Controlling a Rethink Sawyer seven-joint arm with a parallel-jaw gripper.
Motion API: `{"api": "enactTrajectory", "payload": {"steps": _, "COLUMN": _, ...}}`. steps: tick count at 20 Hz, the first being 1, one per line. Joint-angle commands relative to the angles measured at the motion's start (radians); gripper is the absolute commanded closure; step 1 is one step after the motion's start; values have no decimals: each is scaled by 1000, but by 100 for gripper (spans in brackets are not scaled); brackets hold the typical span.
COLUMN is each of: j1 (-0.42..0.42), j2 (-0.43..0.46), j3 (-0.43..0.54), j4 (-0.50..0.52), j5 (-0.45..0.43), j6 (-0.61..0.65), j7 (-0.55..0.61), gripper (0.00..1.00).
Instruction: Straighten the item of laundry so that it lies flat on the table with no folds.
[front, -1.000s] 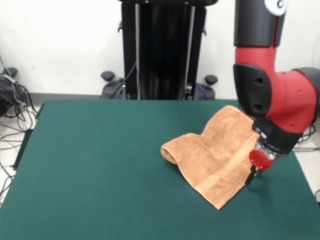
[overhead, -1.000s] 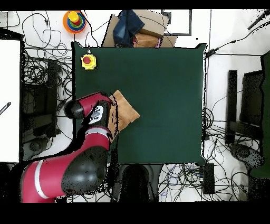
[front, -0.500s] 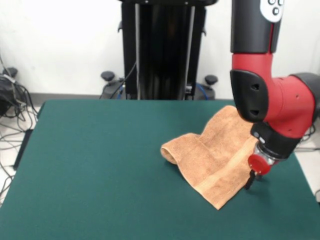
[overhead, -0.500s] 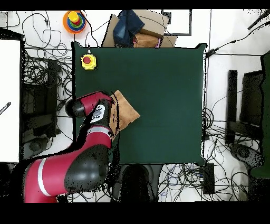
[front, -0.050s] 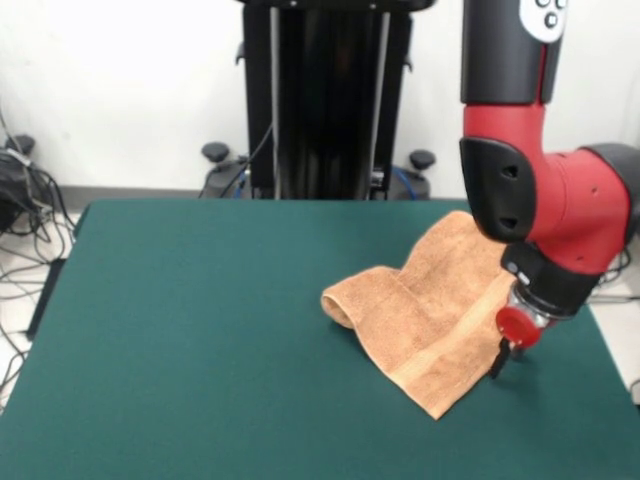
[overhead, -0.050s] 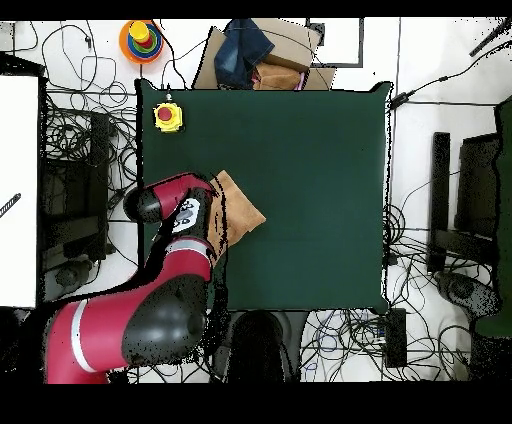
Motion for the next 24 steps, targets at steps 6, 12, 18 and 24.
{"api": "enactTrajectory", "payload": {"steps": 6, "j1": -60, "j2": -57, "j3": 100, "j4": 110, "j5": -42, "j6": -28, "j7": 65, "gripper": 0}}
{"api": "enactTrajectory", "payload": {"steps": 12, "j1": -97, "j2": 53, "j3": 109, "j4": -4, "j5": -68, "j6": -70, "j7": 31, "gripper": 0}}
{"api": "enactTrajectory", "payload": {"steps": 18, "j1": -135, "j2": 108, "j3": 120, "j4": -68, "j5": -106, "j6": -88, "j7": -10, "gripper": 0}}
{"api": "enactTrajectory", "payload": {"steps": 24, "j1": -142, "j2": 112, "j3": 144, "j4": -83, "j5": -123, "j6": -77, "j7": -10, "gripper": 0}}
